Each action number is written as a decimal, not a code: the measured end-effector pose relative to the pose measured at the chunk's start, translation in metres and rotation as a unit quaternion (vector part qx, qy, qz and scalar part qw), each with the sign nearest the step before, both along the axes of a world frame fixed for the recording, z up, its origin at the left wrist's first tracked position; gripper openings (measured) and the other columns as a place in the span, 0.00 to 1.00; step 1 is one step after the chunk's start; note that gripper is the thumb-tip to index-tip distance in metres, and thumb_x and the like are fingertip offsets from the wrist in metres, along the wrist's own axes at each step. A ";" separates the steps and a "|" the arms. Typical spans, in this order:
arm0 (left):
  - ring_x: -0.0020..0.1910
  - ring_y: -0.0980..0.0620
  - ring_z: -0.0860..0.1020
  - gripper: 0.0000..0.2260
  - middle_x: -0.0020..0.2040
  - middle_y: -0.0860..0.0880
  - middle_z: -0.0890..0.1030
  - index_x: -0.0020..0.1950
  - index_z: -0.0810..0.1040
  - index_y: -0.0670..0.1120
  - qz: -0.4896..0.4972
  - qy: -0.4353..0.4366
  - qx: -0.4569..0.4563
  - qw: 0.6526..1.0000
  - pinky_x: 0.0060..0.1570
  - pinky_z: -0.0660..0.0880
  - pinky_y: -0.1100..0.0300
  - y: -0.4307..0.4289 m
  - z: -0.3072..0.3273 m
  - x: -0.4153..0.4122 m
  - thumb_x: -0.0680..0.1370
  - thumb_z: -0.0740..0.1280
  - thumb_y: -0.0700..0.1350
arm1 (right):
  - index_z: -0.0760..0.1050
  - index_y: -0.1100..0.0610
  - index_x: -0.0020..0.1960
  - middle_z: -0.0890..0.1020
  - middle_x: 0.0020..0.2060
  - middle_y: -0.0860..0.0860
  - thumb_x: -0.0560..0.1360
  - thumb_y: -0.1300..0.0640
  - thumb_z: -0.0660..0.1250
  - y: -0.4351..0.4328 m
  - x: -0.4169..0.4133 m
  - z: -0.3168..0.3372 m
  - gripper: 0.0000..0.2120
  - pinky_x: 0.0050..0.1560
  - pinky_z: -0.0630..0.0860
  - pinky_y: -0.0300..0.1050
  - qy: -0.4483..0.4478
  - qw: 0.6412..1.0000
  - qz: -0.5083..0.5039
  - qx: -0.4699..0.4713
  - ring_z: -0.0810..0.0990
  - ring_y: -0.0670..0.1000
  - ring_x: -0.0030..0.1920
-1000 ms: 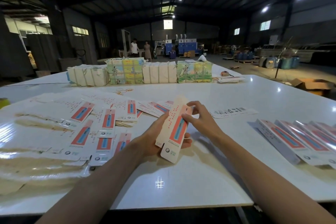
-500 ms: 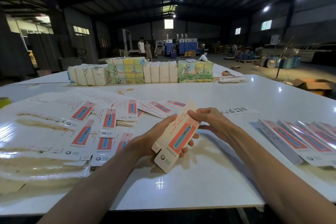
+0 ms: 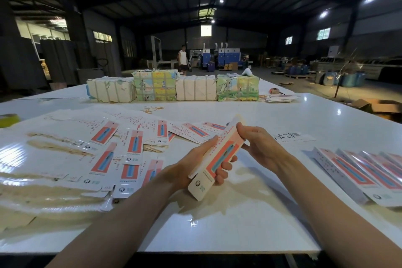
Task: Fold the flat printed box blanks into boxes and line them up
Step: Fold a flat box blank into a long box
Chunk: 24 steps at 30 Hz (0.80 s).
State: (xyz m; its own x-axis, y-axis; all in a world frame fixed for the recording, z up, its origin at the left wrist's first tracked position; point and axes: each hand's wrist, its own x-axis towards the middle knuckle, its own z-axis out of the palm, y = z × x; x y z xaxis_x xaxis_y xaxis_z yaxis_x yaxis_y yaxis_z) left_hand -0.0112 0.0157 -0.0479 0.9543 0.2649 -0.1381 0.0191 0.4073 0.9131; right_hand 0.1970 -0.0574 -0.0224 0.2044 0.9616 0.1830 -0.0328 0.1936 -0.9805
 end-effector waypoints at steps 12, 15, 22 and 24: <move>0.42 0.48 0.80 0.25 0.48 0.42 0.81 0.61 0.79 0.43 0.157 -0.103 -0.064 0.980 0.49 0.79 0.54 -0.003 -0.003 0.008 0.83 0.63 0.65 | 0.62 0.44 0.79 0.88 0.54 0.57 0.79 0.52 0.73 0.006 -0.026 -0.012 0.33 0.54 0.83 0.51 0.025 0.998 0.002 0.057 0.88 0.58 0.54; 0.45 0.47 0.82 0.32 0.53 0.41 0.82 0.68 0.78 0.42 0.187 -0.067 -0.009 0.980 0.48 0.78 0.53 -0.004 -0.005 0.013 0.83 0.60 0.69 | 0.64 0.44 0.79 0.85 0.48 0.61 0.81 0.54 0.72 0.005 -0.029 -0.015 0.30 0.48 0.84 0.49 0.032 0.997 0.006 0.071 0.86 0.58 0.47; 0.46 0.56 0.87 0.21 0.55 0.49 0.84 0.67 0.65 0.67 0.330 0.008 0.248 0.911 0.36 0.82 0.62 -0.006 -0.002 0.015 0.76 0.59 0.71 | 0.65 0.43 0.77 0.87 0.53 0.60 0.77 0.53 0.75 0.001 -0.019 -0.008 0.33 0.52 0.86 0.52 -0.014 0.998 -0.017 0.053 0.88 0.61 0.55; 0.46 0.58 0.87 0.24 0.58 0.52 0.82 0.71 0.58 0.73 0.346 -0.018 0.284 0.894 0.36 0.83 0.60 -0.002 0.003 0.012 0.78 0.64 0.67 | 0.66 0.43 0.77 0.88 0.51 0.59 0.75 0.50 0.76 0.001 -0.019 -0.007 0.34 0.54 0.86 0.53 -0.060 0.998 -0.009 0.033 0.88 0.61 0.54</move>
State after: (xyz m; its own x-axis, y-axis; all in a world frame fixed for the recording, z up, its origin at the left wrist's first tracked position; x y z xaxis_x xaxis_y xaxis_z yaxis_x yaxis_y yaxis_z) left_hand 0.0009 0.0142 -0.0453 0.5356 0.8115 0.2337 -0.0915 -0.2194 0.9713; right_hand 0.1777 -0.0566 -0.0290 0.1940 0.9434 0.2691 0.0872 0.2566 -0.9626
